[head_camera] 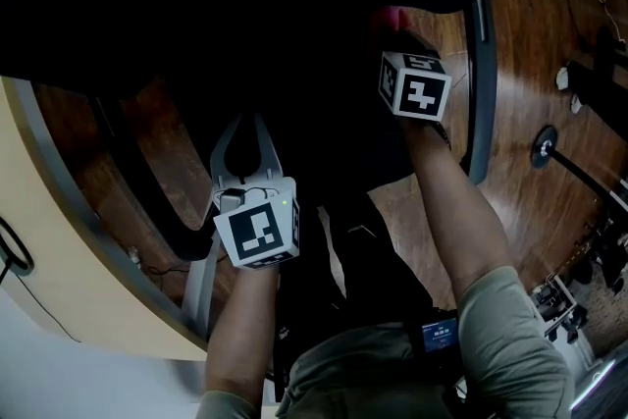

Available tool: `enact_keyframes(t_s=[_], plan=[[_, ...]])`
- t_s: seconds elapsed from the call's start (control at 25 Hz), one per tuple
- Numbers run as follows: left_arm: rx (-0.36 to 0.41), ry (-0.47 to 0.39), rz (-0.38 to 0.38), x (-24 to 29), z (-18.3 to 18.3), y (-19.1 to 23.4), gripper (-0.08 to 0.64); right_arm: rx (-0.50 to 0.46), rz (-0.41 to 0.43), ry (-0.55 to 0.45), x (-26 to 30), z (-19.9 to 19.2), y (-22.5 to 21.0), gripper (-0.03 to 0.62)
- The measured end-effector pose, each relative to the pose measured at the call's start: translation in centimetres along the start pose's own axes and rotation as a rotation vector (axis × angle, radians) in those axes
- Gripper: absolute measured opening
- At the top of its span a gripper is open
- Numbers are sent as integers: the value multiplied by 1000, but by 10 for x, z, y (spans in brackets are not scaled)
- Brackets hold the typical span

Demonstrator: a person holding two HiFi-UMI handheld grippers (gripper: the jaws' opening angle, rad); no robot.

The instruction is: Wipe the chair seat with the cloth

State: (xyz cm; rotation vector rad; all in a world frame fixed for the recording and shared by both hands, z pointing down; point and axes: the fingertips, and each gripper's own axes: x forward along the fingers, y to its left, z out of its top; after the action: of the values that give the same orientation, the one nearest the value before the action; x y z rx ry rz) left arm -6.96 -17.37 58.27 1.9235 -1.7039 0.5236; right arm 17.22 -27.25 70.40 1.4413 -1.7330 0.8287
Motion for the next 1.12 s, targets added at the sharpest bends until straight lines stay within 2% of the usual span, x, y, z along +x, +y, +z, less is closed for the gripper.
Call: enact_keyframes(t_s=[0.12, 0.28, 0.4, 0.52, 0.76, 1.0, 1.12], plan=[[-25, 5, 43, -18, -13, 17, 6, -45, 136, -32, -14, 1, 57, 61], [-73, 6, 111, -46, -24, 42, 6, -177, 354, -50, -36, -3, 156, 61], [-75, 5, 105, -65, -30, 51, 6, -257, 476, -47, -48, -16, 227, 61], [-70, -5, 84, -85, -33, 55, 5, -282, 556, -20, -51, -34, 279, 61], [-97, -7, 53, -123, -51, 66, 6, -313, 661, 3, -52, -61, 347, 61], [-95, -8, -3, -143, -60, 66, 6, -375, 660, 52, -47, -87, 385, 61], [-103, 9, -5, -141, -64, 66, 6, -390, 645, 83, -39, -97, 394, 61]])
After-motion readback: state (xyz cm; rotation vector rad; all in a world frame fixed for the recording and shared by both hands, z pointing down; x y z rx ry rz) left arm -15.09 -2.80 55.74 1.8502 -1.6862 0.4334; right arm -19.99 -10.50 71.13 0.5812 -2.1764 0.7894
